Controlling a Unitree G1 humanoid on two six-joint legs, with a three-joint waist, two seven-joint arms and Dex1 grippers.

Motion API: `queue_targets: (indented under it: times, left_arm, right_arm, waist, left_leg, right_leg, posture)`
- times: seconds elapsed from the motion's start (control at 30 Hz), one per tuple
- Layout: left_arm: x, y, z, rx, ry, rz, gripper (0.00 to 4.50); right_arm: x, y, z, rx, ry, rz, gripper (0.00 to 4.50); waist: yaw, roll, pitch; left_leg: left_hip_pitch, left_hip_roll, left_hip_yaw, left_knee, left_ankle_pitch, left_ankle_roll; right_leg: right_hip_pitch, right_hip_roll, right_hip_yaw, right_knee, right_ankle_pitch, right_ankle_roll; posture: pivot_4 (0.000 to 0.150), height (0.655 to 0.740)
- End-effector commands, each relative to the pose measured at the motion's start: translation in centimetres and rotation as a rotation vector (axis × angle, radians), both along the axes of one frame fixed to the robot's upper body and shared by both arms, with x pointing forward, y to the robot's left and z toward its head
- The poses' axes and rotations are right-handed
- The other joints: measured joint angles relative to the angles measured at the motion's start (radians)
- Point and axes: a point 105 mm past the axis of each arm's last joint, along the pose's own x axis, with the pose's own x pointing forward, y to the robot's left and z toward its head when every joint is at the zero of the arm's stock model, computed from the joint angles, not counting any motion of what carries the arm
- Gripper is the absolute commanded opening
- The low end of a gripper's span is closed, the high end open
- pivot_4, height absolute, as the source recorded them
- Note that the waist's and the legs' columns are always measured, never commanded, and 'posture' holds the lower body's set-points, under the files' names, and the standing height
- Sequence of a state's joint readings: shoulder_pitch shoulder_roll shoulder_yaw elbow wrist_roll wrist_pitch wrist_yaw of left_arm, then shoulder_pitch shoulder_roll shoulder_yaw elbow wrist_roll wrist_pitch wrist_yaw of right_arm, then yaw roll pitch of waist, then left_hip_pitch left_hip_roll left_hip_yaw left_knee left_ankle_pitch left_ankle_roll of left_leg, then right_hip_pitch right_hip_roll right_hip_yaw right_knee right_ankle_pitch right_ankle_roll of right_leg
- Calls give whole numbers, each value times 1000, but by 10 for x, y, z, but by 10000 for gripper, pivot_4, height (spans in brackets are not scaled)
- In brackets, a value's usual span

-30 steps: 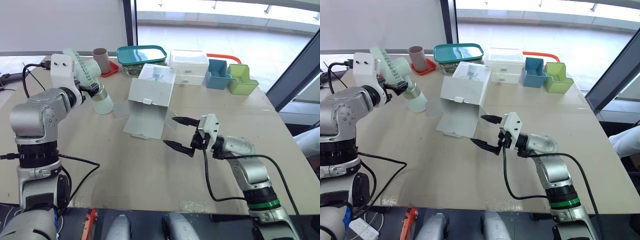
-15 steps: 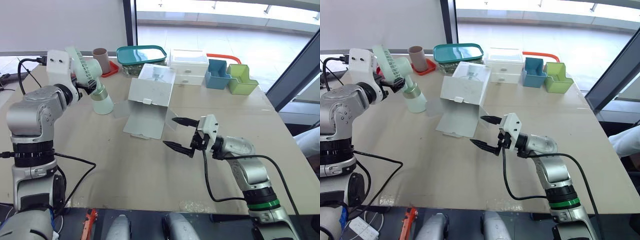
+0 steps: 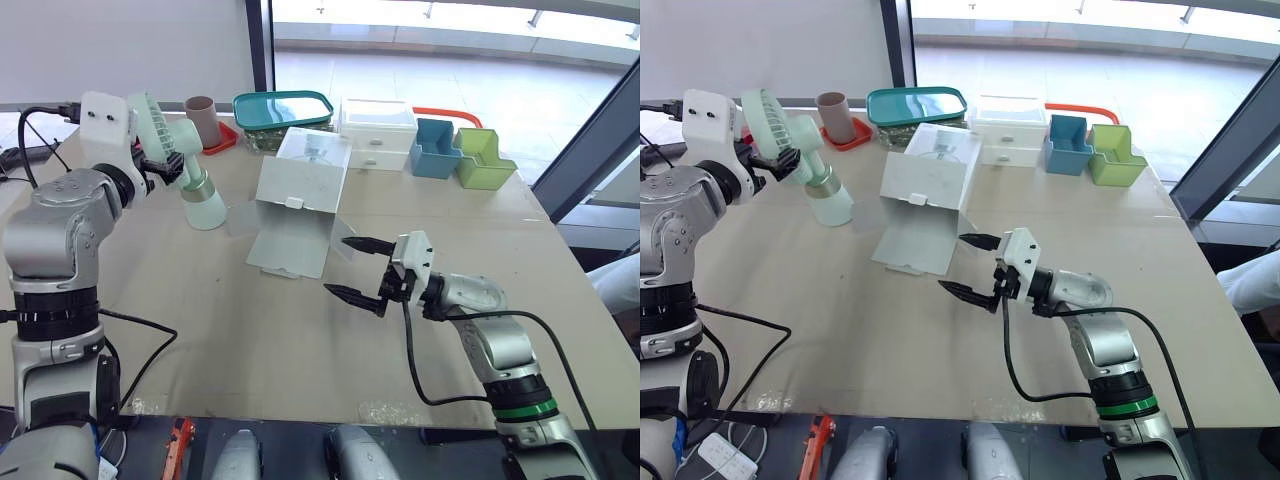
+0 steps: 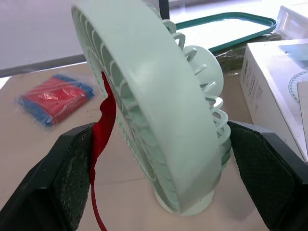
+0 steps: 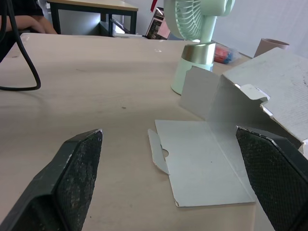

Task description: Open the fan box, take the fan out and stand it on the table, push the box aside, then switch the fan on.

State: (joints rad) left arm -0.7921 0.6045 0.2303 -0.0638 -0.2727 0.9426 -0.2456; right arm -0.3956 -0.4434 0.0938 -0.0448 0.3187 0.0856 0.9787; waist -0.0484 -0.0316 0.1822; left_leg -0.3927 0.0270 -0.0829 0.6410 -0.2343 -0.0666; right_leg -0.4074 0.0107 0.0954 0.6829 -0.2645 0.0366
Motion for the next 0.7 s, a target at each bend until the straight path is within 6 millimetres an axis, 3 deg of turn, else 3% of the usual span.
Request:
queue_targets:
  times: [0.03, 0.33, 0.7]
  left_arm:
    - [-8, 4, 13, 14, -83, 33, 44017]
    - [-15, 20, 22, 21, -191, 164, 44017]
    - [-9, 6, 18, 59, -179, 103, 44017]
  right_arm:
    - [-3, 1, 8, 7, -31, 16, 45000]
    - [-4, 0, 5, -4, -22, 15, 45000]
    - [-4, 2, 4, -6, -18, 18, 45000]
  waist:
    - [0, 0, 0]
    - [0, 0, 0]
    - [0, 0, 0]
  left_leg:
    - [0, 0, 0, 0, 0, 0]
    - [0, 0, 0, 0, 0, 0]
    - [0, 0, 0, 0, 0, 0]
  right_leg:
    - [0, 0, 0, 0, 0, 0]
    - [0, 0, 0, 0, 0, 0]
    - [0, 0, 0, 0, 0, 0]
  posture:
    - [1500, 7400]
    - [1500, 7400]
    - [1500, 7400]
